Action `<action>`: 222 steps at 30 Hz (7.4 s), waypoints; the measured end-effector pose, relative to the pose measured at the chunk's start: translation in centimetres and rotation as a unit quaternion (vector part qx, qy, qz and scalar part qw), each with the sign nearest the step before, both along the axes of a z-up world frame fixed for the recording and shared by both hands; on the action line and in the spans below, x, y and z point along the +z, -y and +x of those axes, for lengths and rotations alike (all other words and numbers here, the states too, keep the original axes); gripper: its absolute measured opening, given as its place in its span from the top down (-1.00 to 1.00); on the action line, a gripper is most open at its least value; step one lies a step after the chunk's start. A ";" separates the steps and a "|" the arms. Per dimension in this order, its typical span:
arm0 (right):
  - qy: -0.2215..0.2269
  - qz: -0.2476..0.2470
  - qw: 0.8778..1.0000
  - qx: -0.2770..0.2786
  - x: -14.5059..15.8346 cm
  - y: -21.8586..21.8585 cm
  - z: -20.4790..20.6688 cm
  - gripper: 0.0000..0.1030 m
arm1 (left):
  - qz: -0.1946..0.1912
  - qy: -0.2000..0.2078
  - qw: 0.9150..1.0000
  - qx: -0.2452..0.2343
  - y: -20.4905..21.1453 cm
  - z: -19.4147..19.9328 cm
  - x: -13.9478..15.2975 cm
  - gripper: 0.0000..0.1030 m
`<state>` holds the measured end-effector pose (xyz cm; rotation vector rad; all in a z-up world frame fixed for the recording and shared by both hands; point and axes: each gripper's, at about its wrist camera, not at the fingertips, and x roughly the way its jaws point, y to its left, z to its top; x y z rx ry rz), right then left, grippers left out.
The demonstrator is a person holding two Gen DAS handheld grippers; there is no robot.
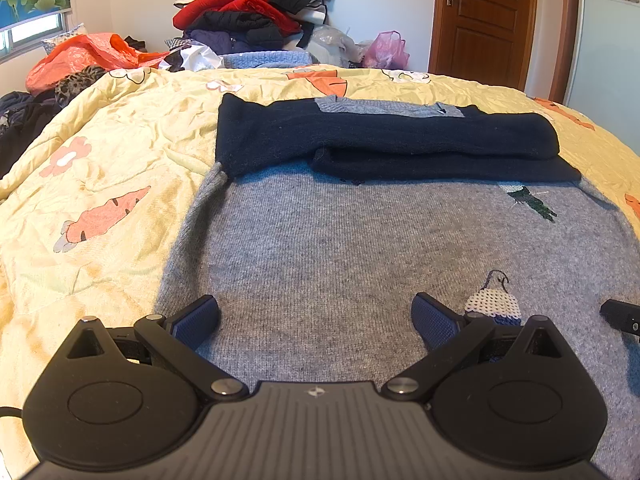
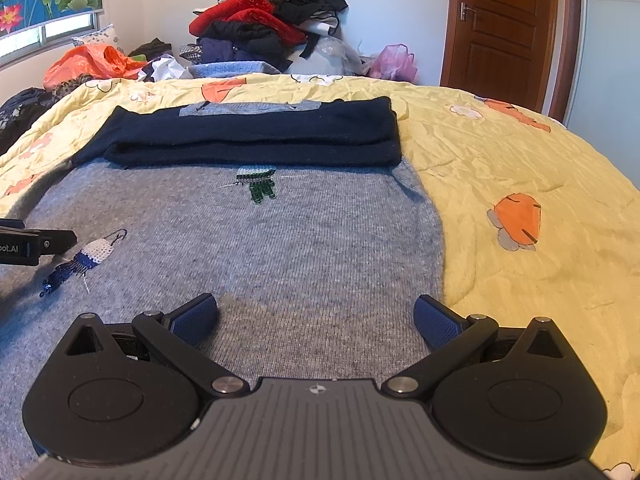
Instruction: Fold small clothes
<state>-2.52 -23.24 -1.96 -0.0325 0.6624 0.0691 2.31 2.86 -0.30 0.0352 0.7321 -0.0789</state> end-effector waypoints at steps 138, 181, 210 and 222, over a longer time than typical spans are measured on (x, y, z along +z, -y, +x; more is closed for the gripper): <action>-0.201 0.442 0.867 0.116 1.1 15.7 -13.0 -0.99 | -0.431 -0.125 0.889 -0.085 -13.0 -15.1 -0.6 -1.00; -0.161 0.477 0.856 0.114 1.1 16.1 -13.5 0.78 | -0.372 -0.107 0.918 -0.088 -16.5 -18.0 1.8 0.86; -0.061 0.521 0.848 0.072 3.9 16.9 18.5 0.77 | -0.237 0.036 0.958 -0.156 -10.2 9.1 8.9 0.84; -0.011 0.555 0.820 0.138 5.2 20.6 6.5 0.77 | -0.155 -0.031 0.945 -0.287 -5.4 4.9 4.9 -0.69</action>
